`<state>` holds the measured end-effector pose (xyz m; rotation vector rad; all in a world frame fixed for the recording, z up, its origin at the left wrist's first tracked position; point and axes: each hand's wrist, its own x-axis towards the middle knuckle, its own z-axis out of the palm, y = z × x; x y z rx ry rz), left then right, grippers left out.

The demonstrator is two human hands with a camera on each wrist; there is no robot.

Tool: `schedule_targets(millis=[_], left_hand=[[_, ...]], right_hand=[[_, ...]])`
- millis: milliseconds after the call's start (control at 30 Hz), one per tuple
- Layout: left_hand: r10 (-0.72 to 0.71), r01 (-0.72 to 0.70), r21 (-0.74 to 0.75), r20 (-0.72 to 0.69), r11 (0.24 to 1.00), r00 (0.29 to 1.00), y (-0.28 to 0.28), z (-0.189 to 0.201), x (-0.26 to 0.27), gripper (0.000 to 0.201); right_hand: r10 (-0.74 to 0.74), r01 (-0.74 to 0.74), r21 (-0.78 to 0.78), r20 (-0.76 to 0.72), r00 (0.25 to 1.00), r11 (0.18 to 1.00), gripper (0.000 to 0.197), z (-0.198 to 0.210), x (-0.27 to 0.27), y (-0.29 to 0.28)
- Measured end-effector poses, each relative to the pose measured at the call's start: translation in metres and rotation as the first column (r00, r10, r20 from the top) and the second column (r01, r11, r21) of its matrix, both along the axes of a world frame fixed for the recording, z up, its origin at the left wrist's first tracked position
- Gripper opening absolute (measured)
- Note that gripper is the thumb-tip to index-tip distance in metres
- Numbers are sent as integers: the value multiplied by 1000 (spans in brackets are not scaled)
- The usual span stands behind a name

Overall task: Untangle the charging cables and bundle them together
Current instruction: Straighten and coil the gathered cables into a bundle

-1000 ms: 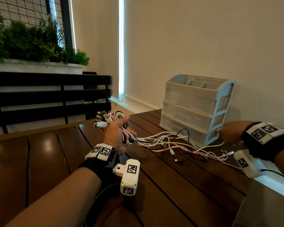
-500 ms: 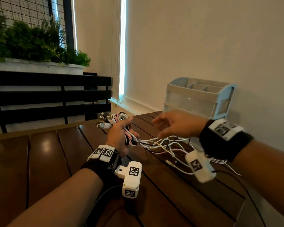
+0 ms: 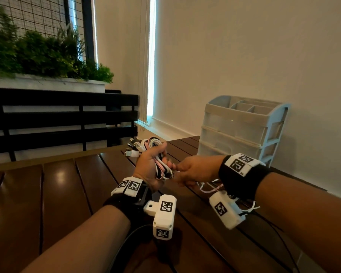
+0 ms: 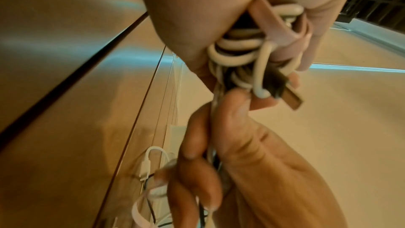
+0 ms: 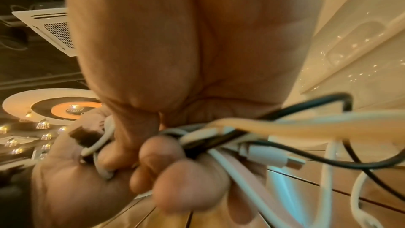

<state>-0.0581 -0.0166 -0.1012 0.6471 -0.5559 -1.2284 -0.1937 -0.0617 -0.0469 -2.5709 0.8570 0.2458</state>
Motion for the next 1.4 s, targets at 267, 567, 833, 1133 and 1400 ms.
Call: schedule_targets(millis=[267, 567, 833, 1133, 1400], left_hand=[[-27, 10, 99, 165, 995, 986, -1, -5, 0, 27], [-136, 89, 205, 229, 975, 964, -2, -5, -7, 29], [-268, 238, 131, 314, 962, 911, 7, -7, -18, 23], [-300, 285, 94, 332, 954, 895, 11, -5, -24, 44], [-316, 311, 66, 308, 948, 897, 12, -4, -26, 38]], right_hand=[[90, -166, -294, -258, 962, 941, 34, -1, -10, -4], [138, -294, -499, -326, 935, 815, 24, 10, -27, -6], [185, -319, -476, -307, 934, 819, 13, 24, -19, 0], [195, -303, -489, -259, 946, 818, 14, 28, -20, 1], [154, -224, -560, -169, 973, 798, 23, 28, -18, 2]])
